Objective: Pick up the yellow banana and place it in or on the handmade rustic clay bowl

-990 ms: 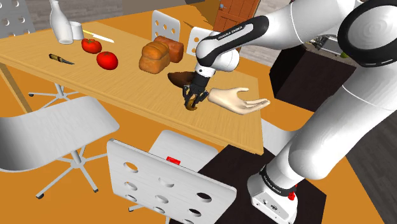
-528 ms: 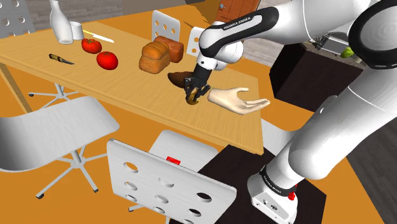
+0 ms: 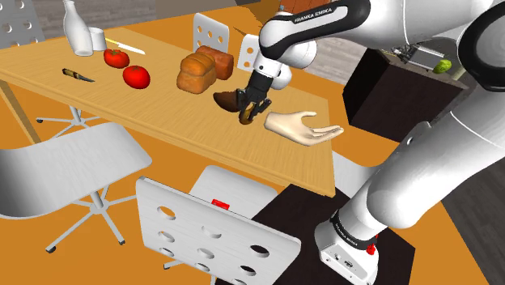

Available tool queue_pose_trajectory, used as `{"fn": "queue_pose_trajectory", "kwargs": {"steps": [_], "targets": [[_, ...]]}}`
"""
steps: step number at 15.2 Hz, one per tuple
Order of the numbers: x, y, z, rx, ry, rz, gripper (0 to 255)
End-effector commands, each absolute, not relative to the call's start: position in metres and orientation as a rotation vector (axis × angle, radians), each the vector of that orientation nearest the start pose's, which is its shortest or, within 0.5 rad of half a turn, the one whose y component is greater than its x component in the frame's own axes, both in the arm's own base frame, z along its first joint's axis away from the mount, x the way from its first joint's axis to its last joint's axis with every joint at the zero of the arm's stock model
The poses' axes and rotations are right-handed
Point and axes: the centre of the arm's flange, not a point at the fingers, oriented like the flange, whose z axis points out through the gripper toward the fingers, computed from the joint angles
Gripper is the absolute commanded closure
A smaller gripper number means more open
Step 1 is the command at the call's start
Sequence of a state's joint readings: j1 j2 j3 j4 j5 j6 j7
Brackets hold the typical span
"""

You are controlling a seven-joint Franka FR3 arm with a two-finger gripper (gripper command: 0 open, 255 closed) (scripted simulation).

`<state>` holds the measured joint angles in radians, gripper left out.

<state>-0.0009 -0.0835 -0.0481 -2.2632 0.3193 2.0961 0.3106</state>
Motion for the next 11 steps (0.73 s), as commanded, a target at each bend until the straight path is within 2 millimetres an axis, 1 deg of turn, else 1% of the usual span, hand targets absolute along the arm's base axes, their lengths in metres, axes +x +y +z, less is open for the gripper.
{"fn": "queue_pose_trajectory", "kwargs": {"steps": [1,11], "targets": [[0.510,-0.016,0.394,-2.776,0.757,0.172,255],[0.623,-0.085,0.395,-2.776,0.757,0.172,255]]}}
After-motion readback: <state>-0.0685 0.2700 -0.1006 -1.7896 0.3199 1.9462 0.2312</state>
